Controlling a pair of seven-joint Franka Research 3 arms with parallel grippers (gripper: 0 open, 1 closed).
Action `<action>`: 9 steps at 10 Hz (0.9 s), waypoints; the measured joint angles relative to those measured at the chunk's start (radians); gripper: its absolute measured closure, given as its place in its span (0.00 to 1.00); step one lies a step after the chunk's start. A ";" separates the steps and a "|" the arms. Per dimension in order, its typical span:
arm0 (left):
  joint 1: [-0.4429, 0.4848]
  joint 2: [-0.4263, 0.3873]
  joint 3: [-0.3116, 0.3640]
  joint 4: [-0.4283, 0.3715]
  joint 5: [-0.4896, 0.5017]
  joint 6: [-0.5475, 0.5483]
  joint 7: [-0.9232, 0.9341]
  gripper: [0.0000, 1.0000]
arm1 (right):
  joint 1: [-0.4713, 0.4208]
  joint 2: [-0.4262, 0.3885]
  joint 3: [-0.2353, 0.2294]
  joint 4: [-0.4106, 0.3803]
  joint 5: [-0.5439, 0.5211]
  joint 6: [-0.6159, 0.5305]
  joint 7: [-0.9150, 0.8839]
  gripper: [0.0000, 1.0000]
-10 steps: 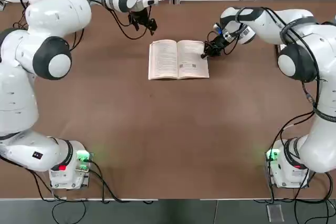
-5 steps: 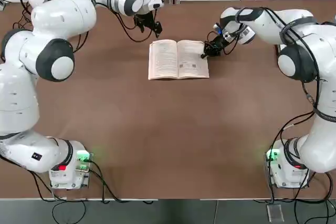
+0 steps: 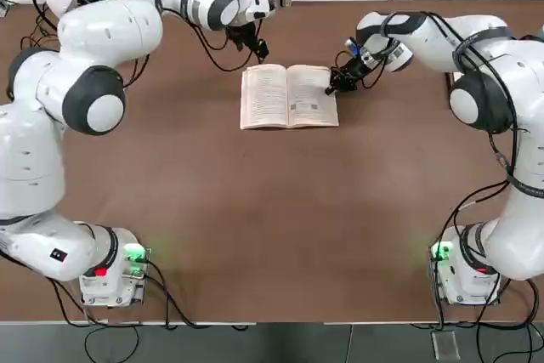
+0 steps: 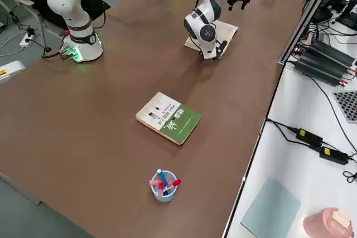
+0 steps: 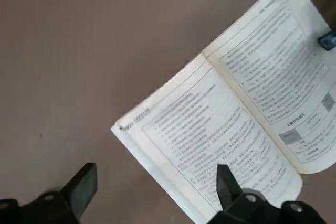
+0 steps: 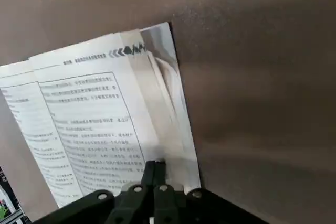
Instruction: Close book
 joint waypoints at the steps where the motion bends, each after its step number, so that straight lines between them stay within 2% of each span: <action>1: 0.003 0.014 0.002 0.000 0.000 0.032 0.080 0.00 | 0.000 0.000 0.000 0.000 0.000 0.000 0.000 0.99; 4: 0.015 0.052 0.005 0.000 -0.006 0.105 0.261 0.00 | 0.000 0.000 0.000 0.000 0.000 0.000 0.000 0.99; 9: 0.018 0.061 0.004 0.004 -0.097 0.114 0.334 0.00 | 0.000 0.000 0.000 0.000 0.000 0.001 -0.004 0.99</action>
